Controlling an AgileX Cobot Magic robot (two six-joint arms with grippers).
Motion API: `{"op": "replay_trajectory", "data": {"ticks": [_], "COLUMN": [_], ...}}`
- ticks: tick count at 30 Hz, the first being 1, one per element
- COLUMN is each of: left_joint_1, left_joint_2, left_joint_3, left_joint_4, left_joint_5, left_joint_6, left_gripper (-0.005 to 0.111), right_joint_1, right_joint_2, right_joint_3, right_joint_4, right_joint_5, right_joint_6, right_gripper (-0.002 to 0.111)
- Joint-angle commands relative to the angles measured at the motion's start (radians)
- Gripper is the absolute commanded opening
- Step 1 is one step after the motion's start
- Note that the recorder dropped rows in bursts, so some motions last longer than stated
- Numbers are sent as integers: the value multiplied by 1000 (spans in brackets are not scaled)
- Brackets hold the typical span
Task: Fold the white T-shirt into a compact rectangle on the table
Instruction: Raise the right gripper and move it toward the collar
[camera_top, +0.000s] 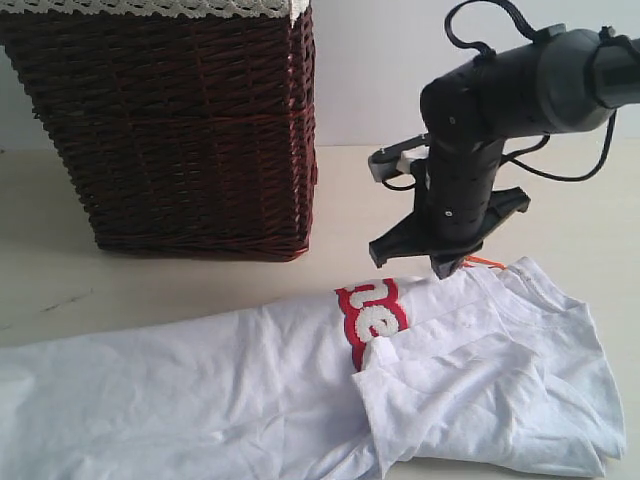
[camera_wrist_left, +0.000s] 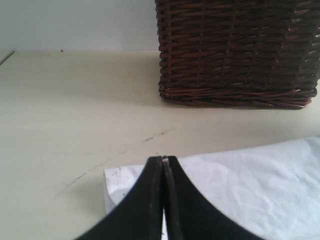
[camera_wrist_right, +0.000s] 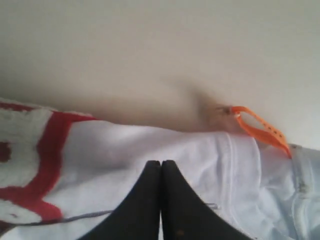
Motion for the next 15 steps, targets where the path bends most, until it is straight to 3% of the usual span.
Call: {"op": "replay_trajectory", "data": {"ticks": [1, 15], "left_joint_1": [3, 3], "left_joint_2": [-5, -5], "left_joint_3": [1, 1], "left_joint_4": [1, 1], "left_joint_5": [-12, -12], "left_joint_6": [-1, -1], "left_gripper": [0, 0], "right_joint_1": [-61, -339], "right_joint_2": [24, 128], "right_joint_3": [23, 108], "right_joint_4": [15, -39], "right_joint_5": [-51, -73], "right_joint_6": [-18, 56], "right_gripper": [0, 0]}}
